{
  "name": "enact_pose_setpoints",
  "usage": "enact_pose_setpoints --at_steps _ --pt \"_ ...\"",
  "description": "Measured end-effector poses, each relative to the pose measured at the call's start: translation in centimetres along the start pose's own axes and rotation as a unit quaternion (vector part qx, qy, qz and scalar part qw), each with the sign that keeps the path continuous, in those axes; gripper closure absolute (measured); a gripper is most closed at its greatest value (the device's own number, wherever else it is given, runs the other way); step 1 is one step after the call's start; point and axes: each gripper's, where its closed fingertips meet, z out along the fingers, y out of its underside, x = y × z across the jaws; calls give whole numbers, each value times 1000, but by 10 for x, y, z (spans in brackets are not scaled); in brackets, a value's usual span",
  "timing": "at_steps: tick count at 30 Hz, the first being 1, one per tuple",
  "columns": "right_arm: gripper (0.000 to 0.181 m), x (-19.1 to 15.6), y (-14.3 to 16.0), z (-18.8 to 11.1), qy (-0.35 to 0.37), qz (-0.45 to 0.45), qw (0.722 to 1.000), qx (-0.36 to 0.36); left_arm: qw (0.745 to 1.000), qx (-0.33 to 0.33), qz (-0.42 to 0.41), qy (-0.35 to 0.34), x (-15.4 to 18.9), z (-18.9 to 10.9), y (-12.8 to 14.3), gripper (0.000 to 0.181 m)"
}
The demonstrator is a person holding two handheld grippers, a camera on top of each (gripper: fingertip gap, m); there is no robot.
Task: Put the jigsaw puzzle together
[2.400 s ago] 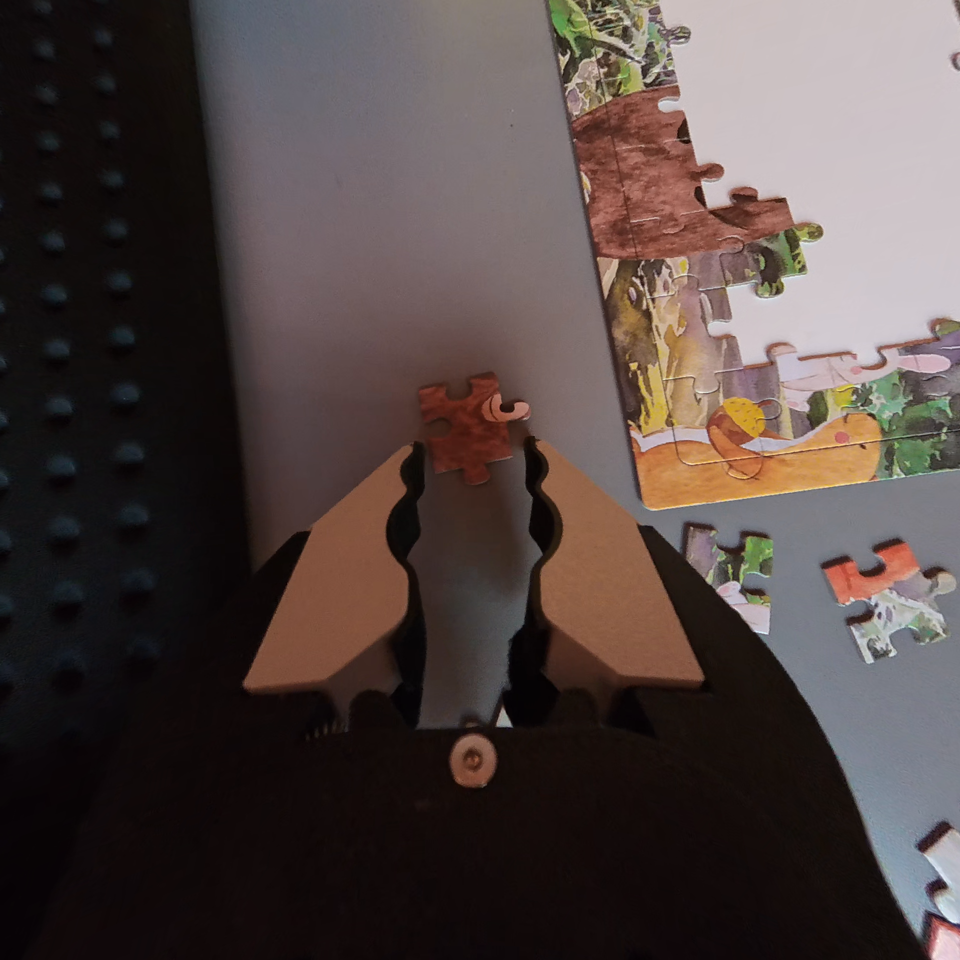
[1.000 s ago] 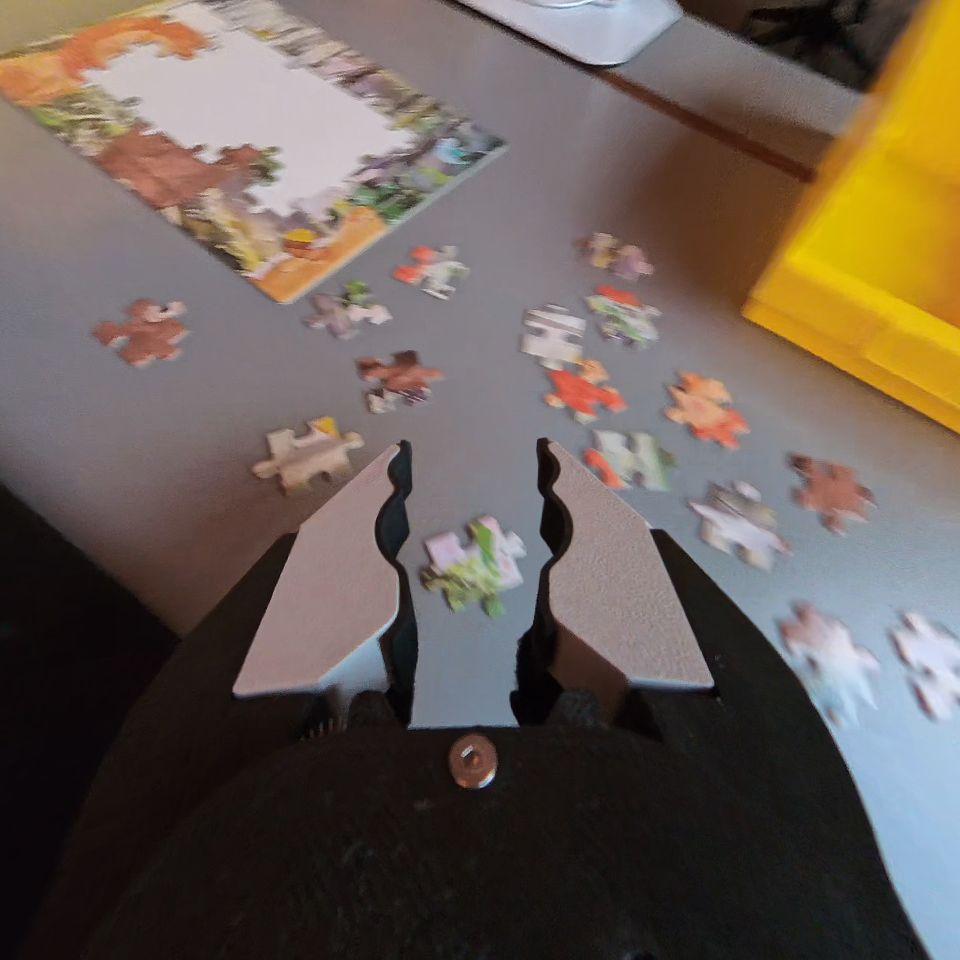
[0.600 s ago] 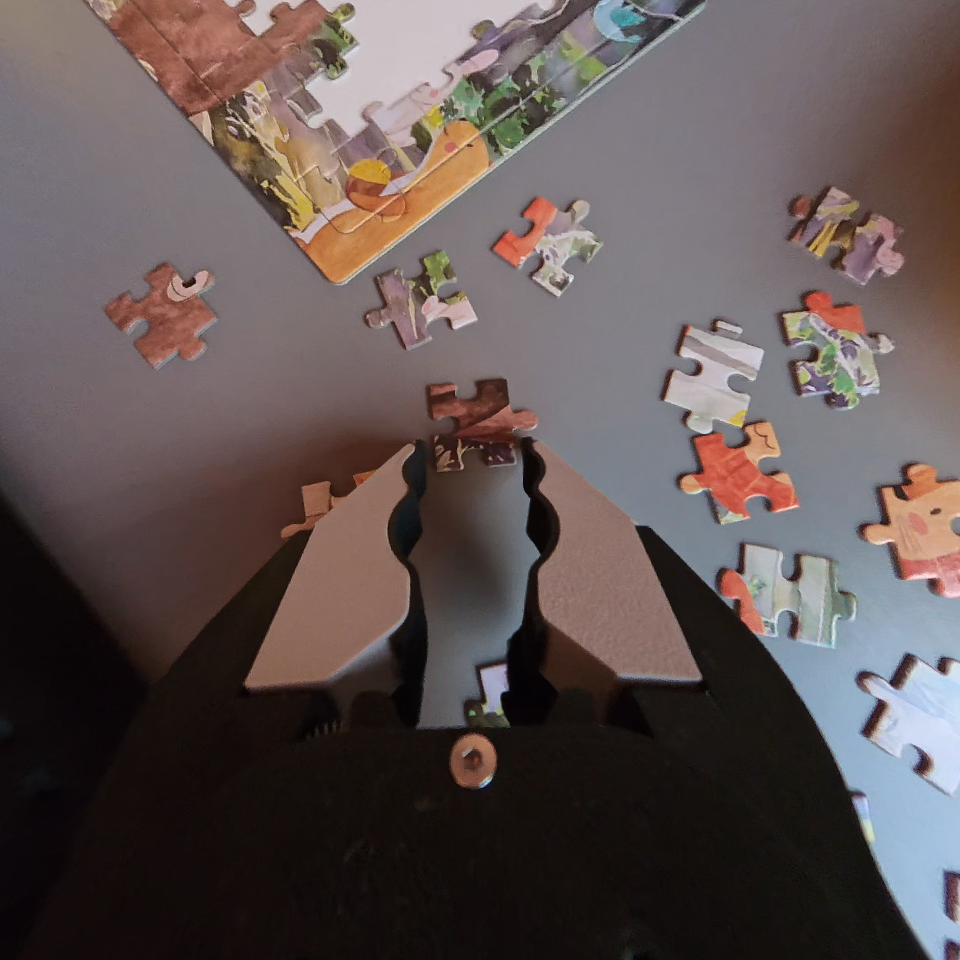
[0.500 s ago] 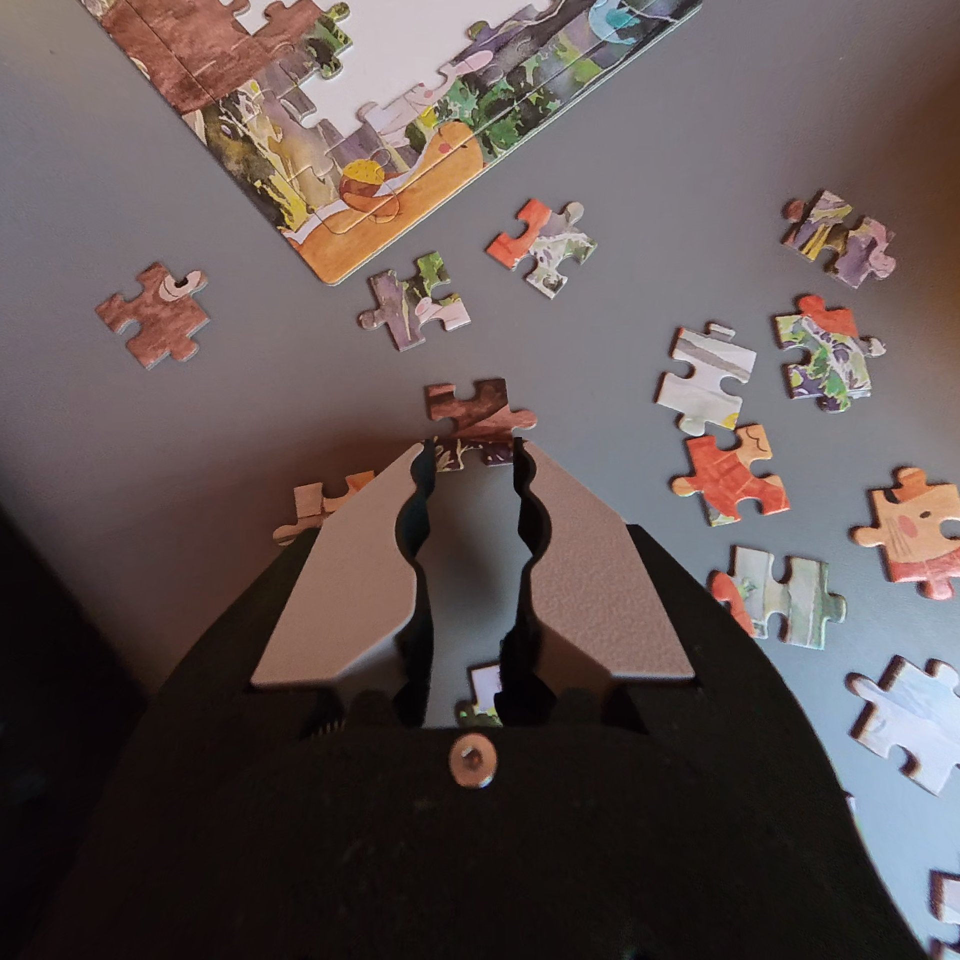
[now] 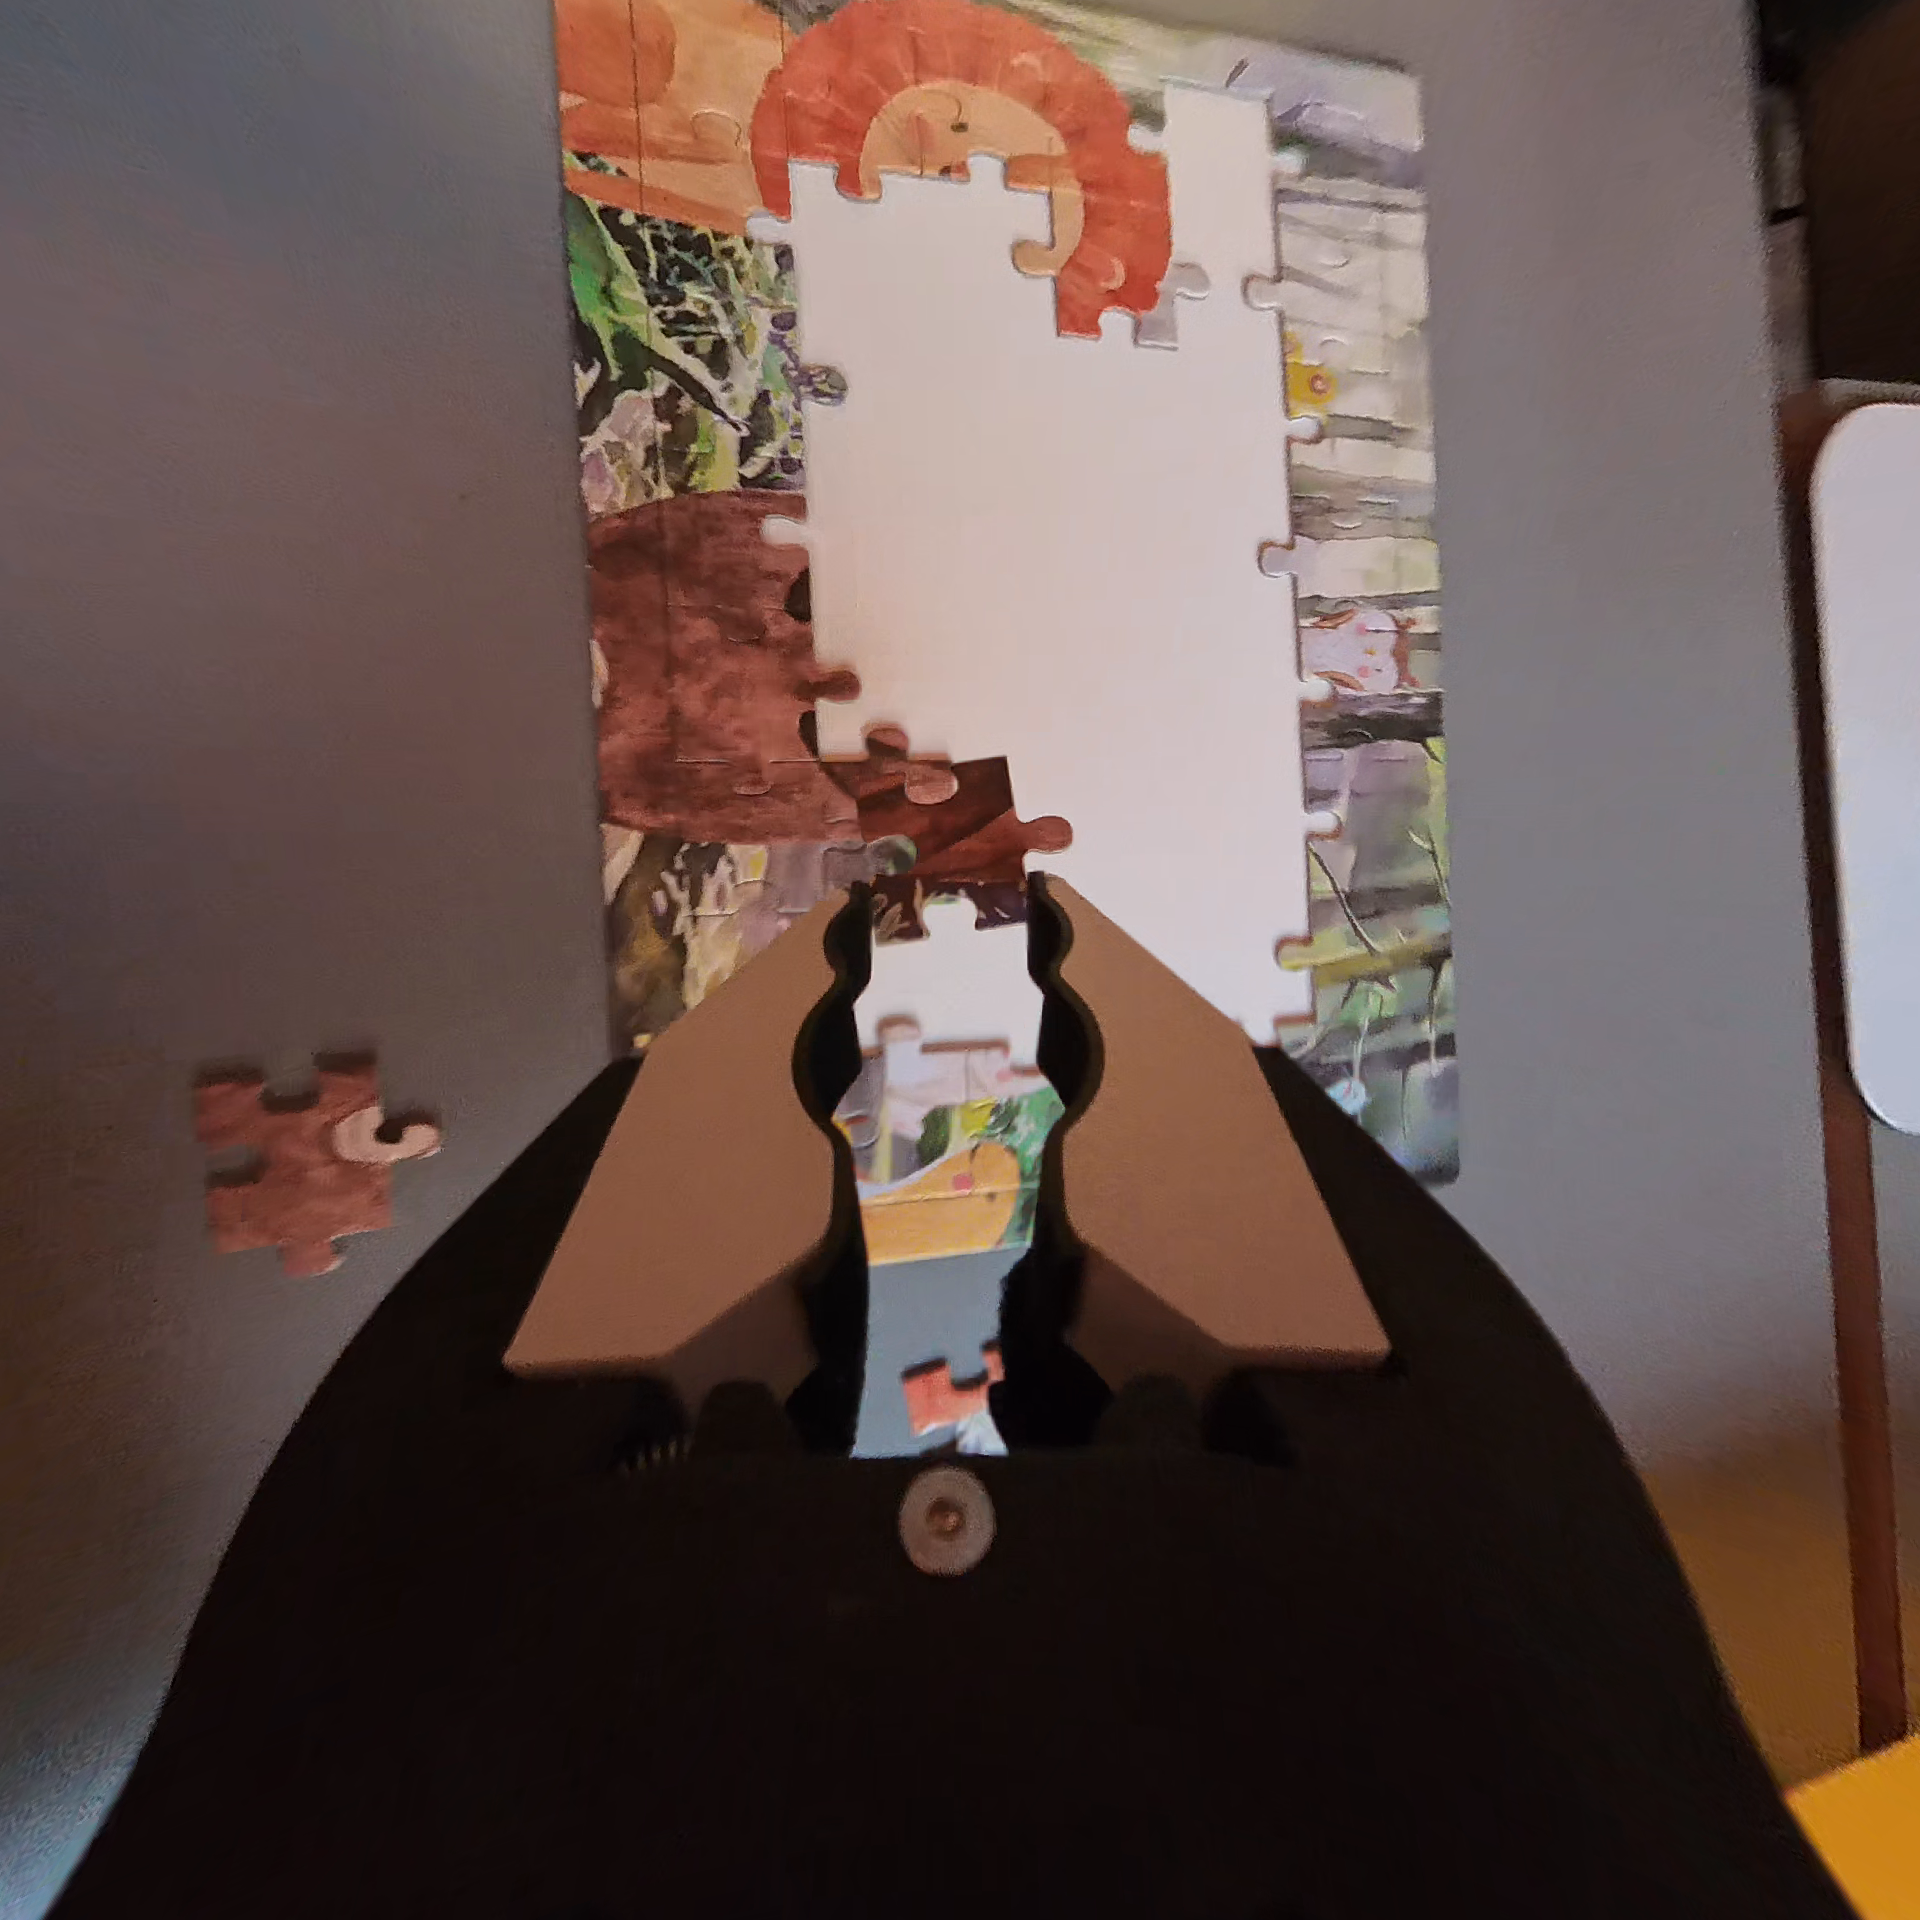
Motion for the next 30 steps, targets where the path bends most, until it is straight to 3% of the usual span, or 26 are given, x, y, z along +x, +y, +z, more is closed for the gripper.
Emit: enact_pose_setpoints --at_steps 7,16,21,25,30 --pt "152 19 1 31 -37 -4 999 -6 1000 8 -11 3 -6 -3 -2 139" --pt "152 20 5 38 -54 4 998 -6 1000 1 -17 -1 -12 1 1 139" --pt "152 7 -26 27 -62 12 997 52 1000 2 -17 -3 -13 1 1 139" --pt "152 -7 -24 39 -60 2 998 -6 1000 -1 -16 -4 -12 2 2 139" --pt "152 -11 -21 44 -66 25 997 -23 1000 0 -12 -3 -10 2 2 139"
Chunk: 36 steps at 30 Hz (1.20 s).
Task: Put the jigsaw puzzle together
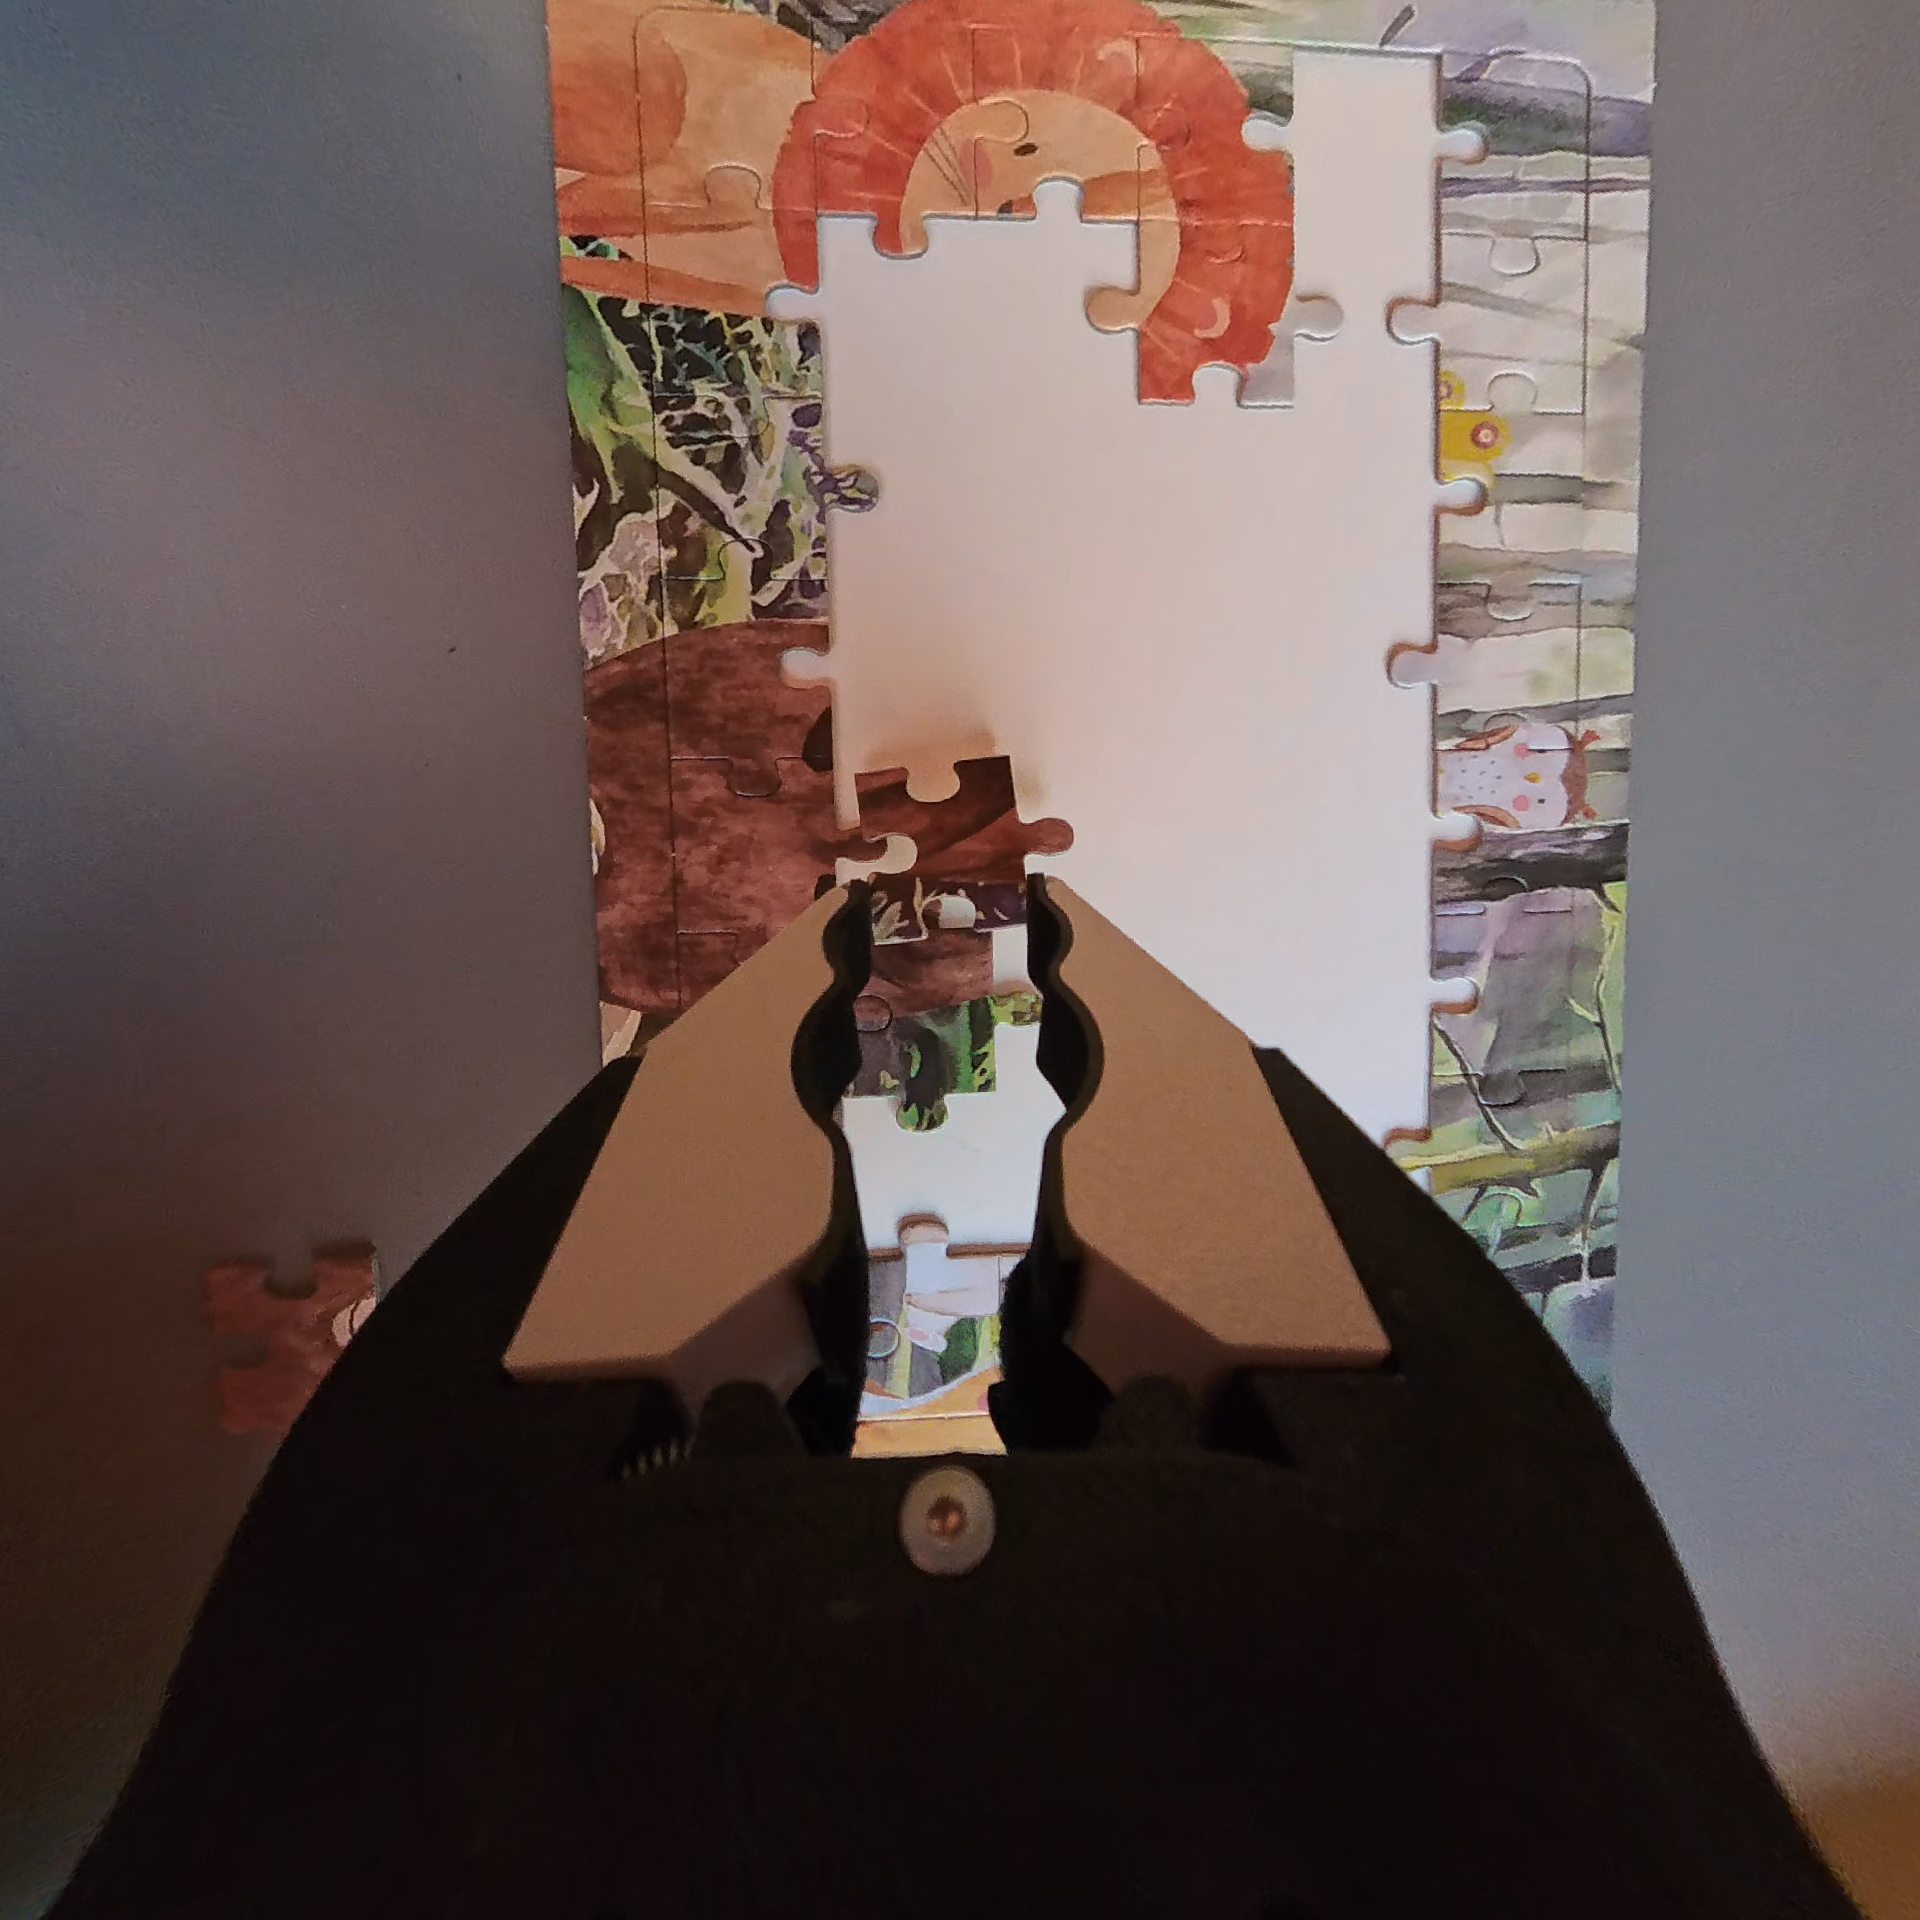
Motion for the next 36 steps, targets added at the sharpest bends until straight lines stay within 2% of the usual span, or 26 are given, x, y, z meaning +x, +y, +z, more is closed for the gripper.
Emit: enact_pose_setpoints --at_steps 10,12,17,26,28,30,36 --pt "149 -9 2 3 -25 17 1000 -4 1000 0 -4 0 -2 0 1 139" --pt "141 -7 4 -2 -25 28 999 -5 1000 -1 -4 0 -2 0 1 139" --pt "142 4 -1 -22 -17 52 997 45 1000 0 -4 0 -2 -1 1 139" --pt "141 -8 8 3 -38 11 999 22 1000 -2 -5 -1 -2 0 2 139" --pt "142 -7 6 4 -40 14 999 30 1000 -1 -6 -1 -3 -1 2 139" --pt "151 -6 6 3 -39 13 999 32 1000 -2 -7 -1 -3 -1 3 139" --pt "151 -6 0 -6 -24 -28 998 50 1000 -18 -11 6 -6 5 10 138"
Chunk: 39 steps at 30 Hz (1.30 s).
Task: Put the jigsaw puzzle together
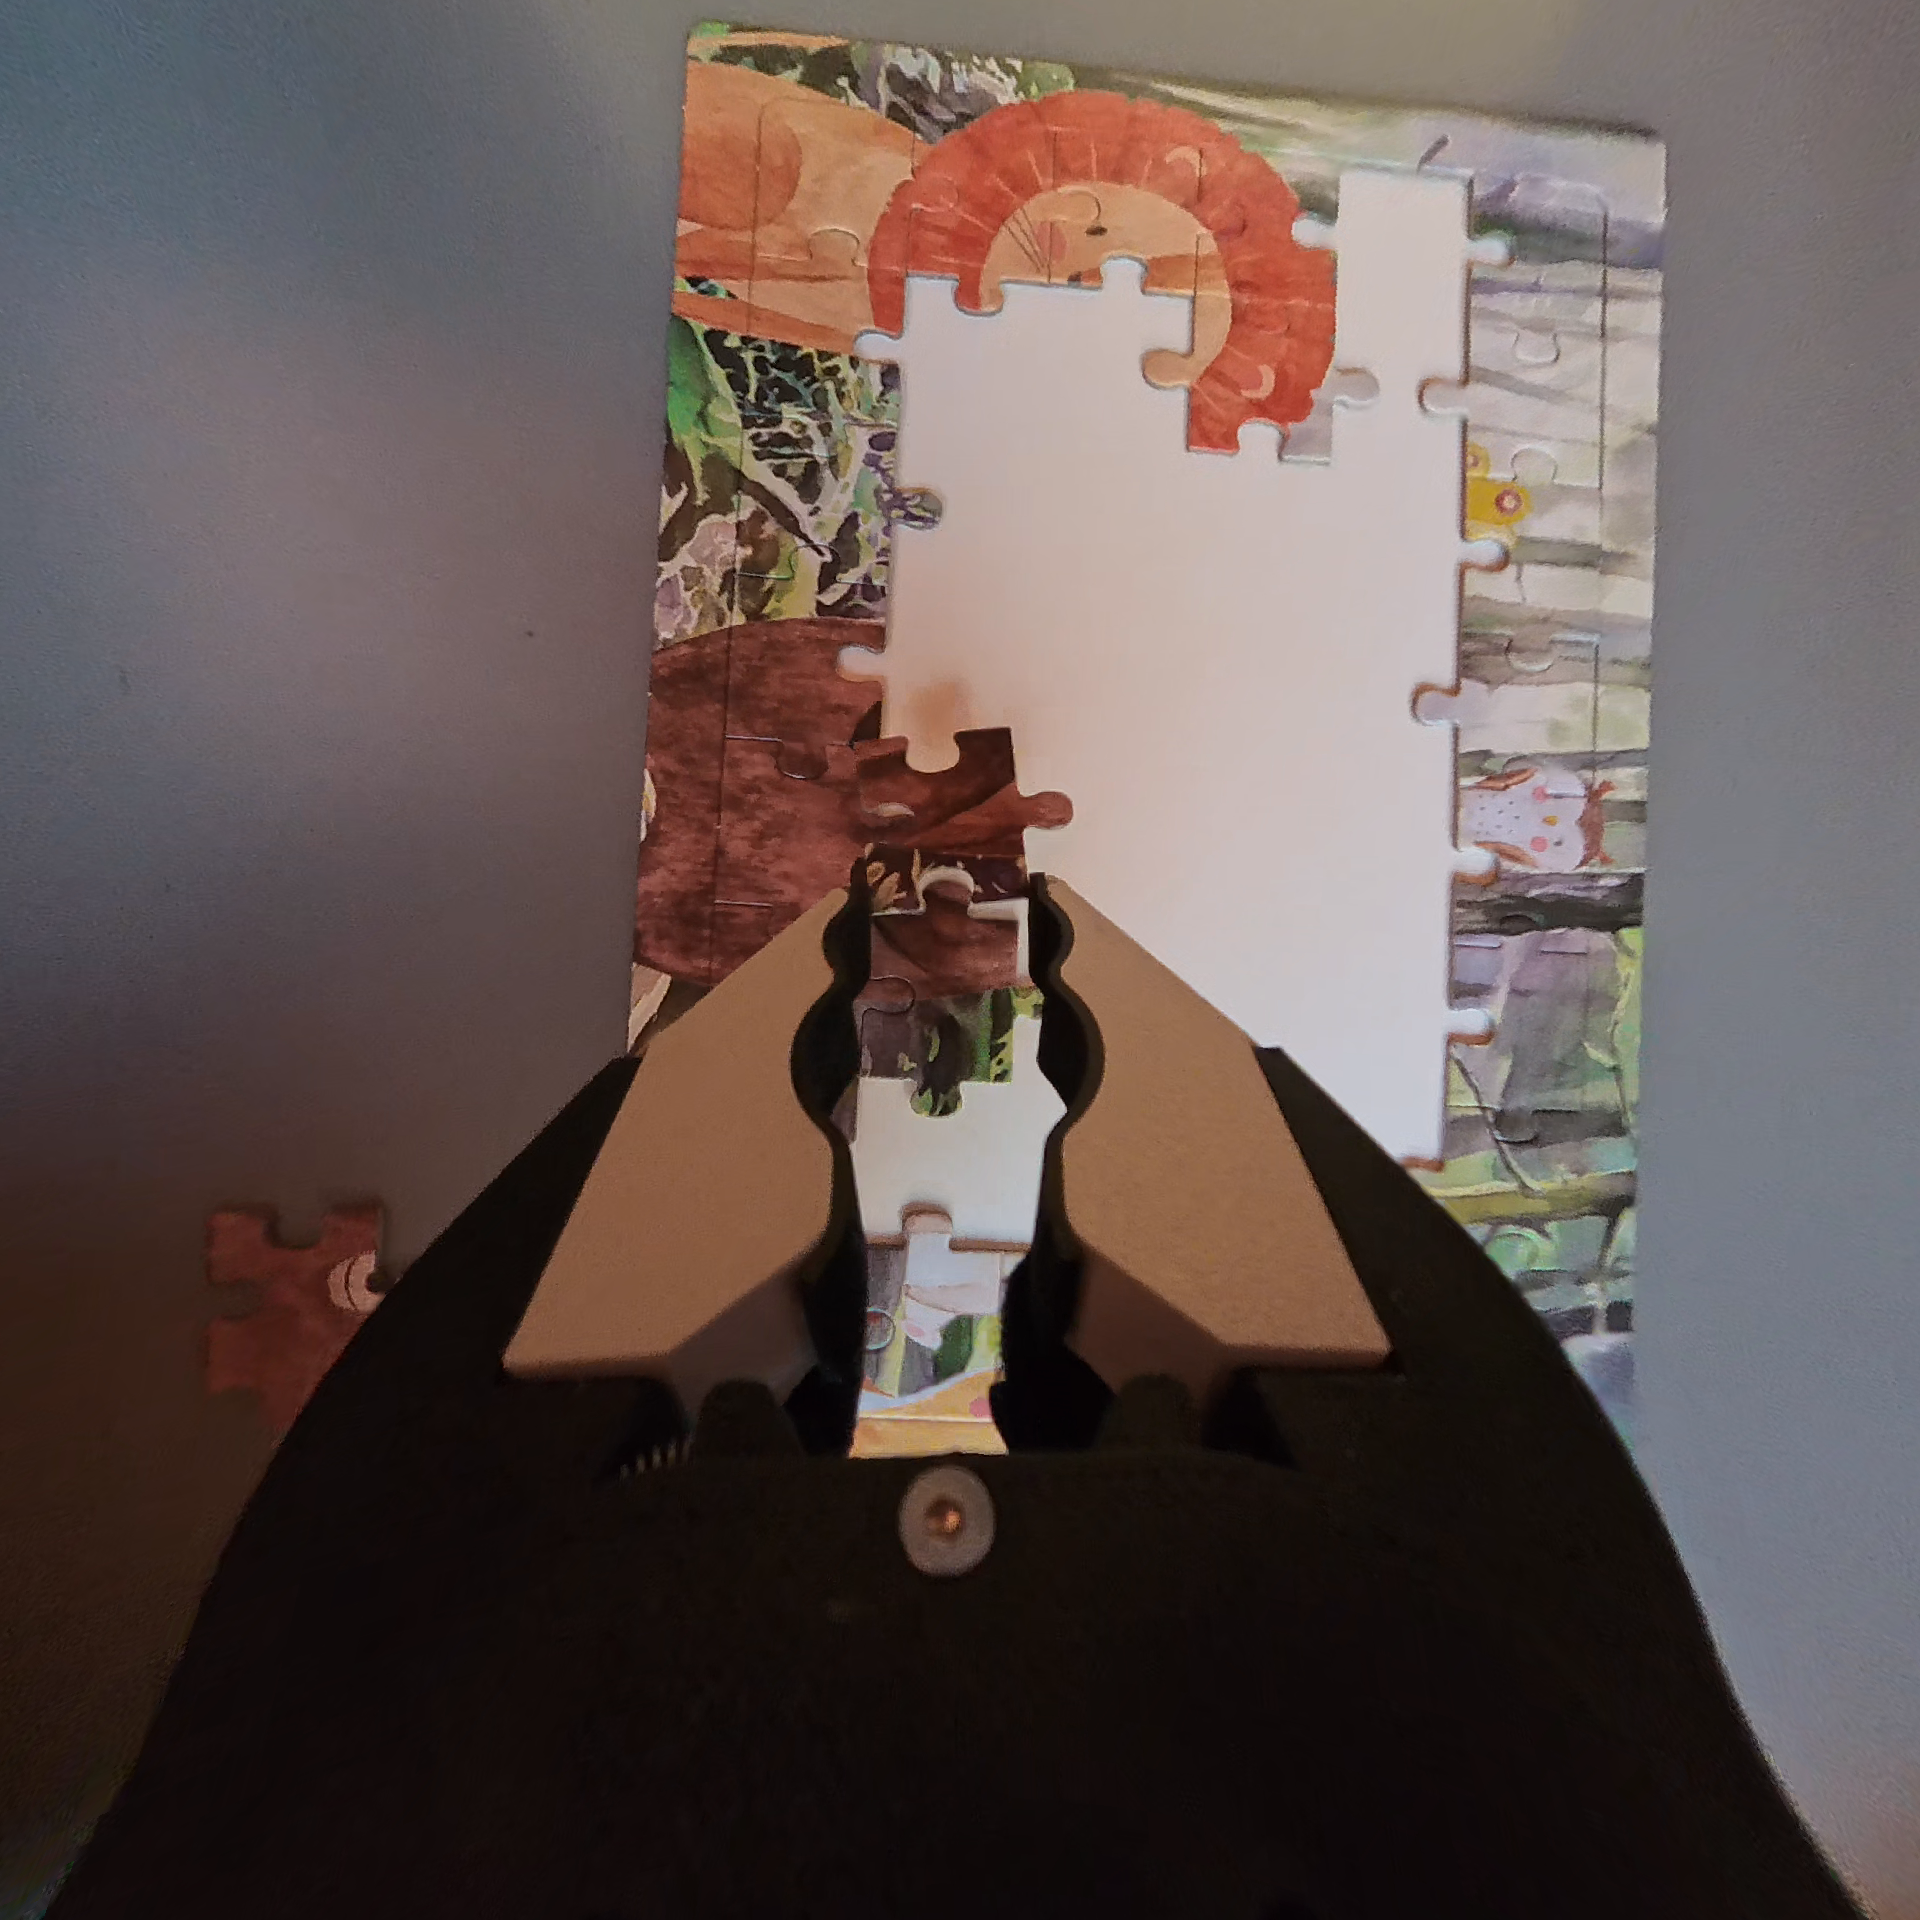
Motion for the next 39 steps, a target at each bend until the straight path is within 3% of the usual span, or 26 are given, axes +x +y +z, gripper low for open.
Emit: enact_pose_setpoints --at_steps 7,10,19,22,33,37,39 --pt "151 -15 -39 -43 46 -124 990 57 992 -97 -21 74 9 30 42 129" --pt "151 -17 -41 -52 67 -153 985 47 986 -129 -24 99 21 38 54 127" --pt "151 -15 -43 -61 94 -191 976 52 973 -191 -29 129 34 46 77 155" --pt "151 -12 -43 -65 97 -186 976 62 971 -179 -38 153 40 45 72 179" --pt "151 1 -50 -76 105 -134 978 122 978 -125 -49 158 41 43 50 181" --pt "151 24 -56 -87 135 -67 973 173 987 -59 -43 143 36 39 26 181" --pt "142 37 -60 -94 134 4 967 215 990 -14 -40 131 32 34 10 181"
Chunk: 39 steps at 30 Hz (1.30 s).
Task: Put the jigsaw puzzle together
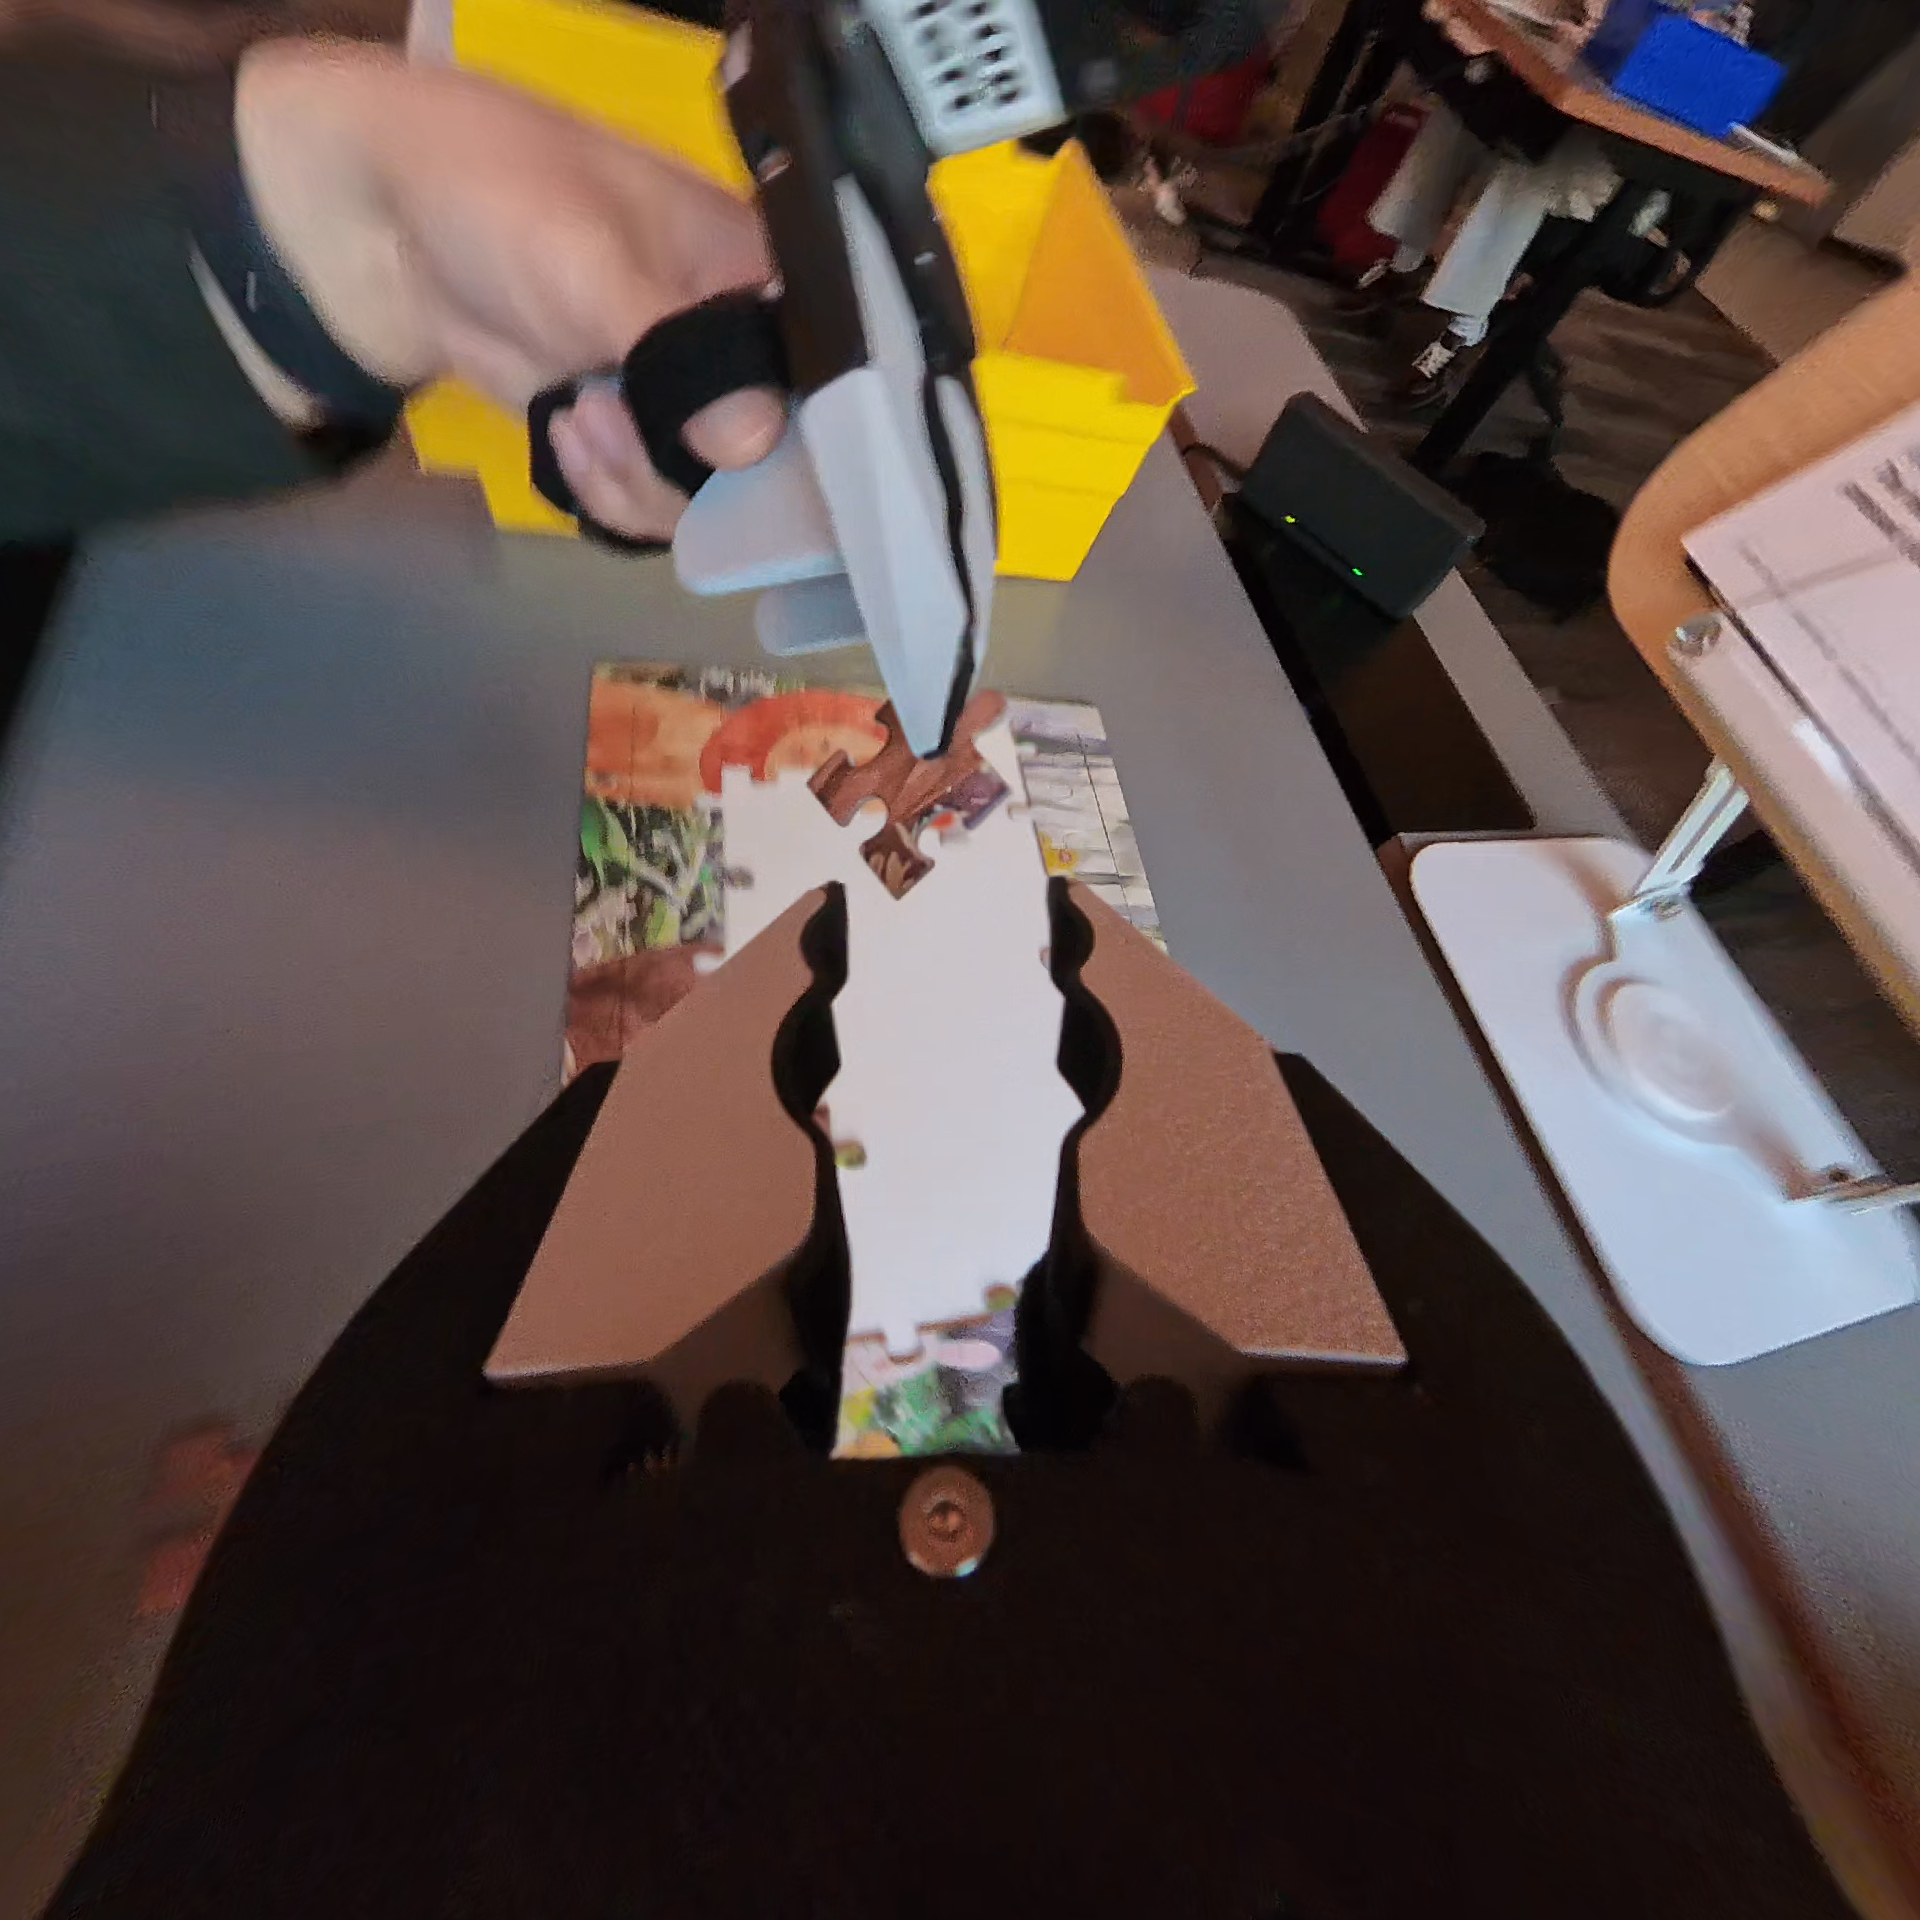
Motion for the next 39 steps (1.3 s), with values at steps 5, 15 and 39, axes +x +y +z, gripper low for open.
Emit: enact_pose_setpoints --at_steps 5,15,39 --pt "124 4 -20 1 -85 222 965 114 995 94 22 -4 4 -15 -30 181" --pt "162 13 -47 8 -178 457 833 255 986 158 57 -10 12 -23 -47 181" --pt "181 26 -26 -8 -200 458 839 215 989 141 36 0 8 -27 -41 162"
